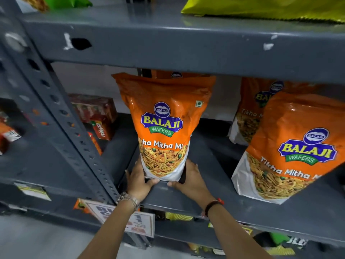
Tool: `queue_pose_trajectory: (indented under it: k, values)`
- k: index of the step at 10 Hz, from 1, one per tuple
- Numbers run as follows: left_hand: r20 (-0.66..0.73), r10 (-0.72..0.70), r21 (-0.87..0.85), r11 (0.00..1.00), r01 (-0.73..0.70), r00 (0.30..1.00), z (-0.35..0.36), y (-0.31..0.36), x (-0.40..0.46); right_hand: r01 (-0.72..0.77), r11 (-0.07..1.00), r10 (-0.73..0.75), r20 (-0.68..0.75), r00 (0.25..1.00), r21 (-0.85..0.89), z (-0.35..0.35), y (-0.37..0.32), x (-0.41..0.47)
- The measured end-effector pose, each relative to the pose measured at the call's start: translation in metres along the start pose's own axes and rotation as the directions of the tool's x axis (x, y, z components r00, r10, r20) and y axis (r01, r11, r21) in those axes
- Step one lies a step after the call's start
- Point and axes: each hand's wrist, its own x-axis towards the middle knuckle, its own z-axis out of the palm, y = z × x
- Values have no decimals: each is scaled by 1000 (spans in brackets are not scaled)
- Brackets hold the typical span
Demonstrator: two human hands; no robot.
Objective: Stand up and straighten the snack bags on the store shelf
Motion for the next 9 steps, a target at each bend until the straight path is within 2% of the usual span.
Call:
queue_pose_trajectory:
  k: [2,4,7,8,9]
  values:
    - [31,-9,-33,999,10,999,-1,-3,-6,26,997,-24,20,1000,-79,0,-1,-6]
    - [18,-11,0,1000,11,1000,0,-4,-6,19,997,-17,15,1000,-78,-1,2,-6]
    - [35,-6,33,999,5,999,-2,-6,-7,-17,999,19,46,999,-48,-1,-1,-7]
    - [40,-18,31,999,17,999,1,-8,-9,-50,998,48,60,997,24,-3,0,-10]
    - [-84,-35,27,999,37,996,5,-7,-22,-84,991,93,-79,993,105,-12,-4,-28]
